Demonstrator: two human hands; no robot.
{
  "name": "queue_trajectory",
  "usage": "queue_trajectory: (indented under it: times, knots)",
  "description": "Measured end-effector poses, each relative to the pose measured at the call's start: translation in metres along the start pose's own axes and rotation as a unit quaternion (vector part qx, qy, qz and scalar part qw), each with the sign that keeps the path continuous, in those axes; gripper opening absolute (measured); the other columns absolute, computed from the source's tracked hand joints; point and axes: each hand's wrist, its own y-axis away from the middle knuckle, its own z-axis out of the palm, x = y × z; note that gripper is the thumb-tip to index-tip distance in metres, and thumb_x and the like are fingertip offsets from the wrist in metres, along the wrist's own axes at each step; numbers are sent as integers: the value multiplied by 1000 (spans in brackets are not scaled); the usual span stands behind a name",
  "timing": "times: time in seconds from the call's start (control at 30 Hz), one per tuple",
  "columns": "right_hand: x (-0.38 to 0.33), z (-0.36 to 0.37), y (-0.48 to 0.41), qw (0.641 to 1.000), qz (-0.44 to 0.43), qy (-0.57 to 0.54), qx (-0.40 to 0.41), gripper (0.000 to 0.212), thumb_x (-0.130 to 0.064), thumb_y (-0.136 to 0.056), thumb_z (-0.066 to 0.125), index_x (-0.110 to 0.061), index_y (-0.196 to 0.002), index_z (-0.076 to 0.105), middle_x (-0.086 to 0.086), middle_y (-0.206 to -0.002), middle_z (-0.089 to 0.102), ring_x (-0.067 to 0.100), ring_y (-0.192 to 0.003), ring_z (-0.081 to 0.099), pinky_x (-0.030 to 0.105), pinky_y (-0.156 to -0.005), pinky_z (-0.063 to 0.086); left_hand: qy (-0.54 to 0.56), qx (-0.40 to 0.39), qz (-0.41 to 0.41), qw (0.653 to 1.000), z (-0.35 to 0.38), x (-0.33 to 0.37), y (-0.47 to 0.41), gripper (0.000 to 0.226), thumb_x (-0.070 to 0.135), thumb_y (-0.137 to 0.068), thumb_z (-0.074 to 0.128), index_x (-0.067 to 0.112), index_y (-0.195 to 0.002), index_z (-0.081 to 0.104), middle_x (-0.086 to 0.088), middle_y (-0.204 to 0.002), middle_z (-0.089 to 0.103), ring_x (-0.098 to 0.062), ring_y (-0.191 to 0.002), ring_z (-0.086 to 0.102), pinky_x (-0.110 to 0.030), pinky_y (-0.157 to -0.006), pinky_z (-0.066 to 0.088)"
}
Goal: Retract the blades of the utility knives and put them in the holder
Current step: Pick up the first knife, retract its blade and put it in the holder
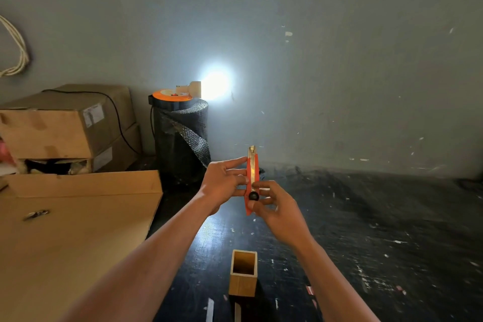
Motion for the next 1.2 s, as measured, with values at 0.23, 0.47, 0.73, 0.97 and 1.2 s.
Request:
queue_trajectory:
  times: [0.23,0.47,0.73,0.97,1.2]
  knots:
    - [-1,-1,0,1000,14,4,20,22,-30,-89,75,-39,-96,57,-31,-92,63,-4,-83,65,11,-70,46,-7,-7,9,1000,2,2,5,51,-18,-87,66,6,-132,66,-3,-90,81,-22,-72,80,-31,-61,65]
    - [-3,-5,0,1000,-13,24,7,26,-23,-93,71,-45,-100,59,-34,-97,61,-9,-86,62,5,-71,42,-10,-13,16,1000,2,4,5,51,-16,-88,67,6,-133,64,4,-83,82,-20,-73,80,-29,-59,64]
    - [1,-3,-1,1000,-10,22,-12,27,-21,-93,71,-41,-110,62,-28,-103,62,-10,-88,61,5,-75,43,-22,-6,21,1000,1,0,4,49,-12,-88,69,7,-132,66,3,-89,80,-19,-76,80,-29,-62,64]
    - [8,2,-3,1000,7,22,-14,24,-18,-93,71,-37,-102,61,-28,-95,63,-8,-86,62,5,-75,41,-24,0,23,999,-1,-9,1,50,-14,-88,68,7,-133,65,-10,-101,79,-22,-82,81,-27,-60,63]
    - [15,9,-8,998,28,-50,12,27,-31,-94,70,-40,-112,53,-28,-103,62,-4,-88,65,14,-73,53,-4,-5,19,1000,-3,-30,7,49,-18,-89,63,3,-133,62,-13,-104,76,-11,-70,79,-23,-56,61]
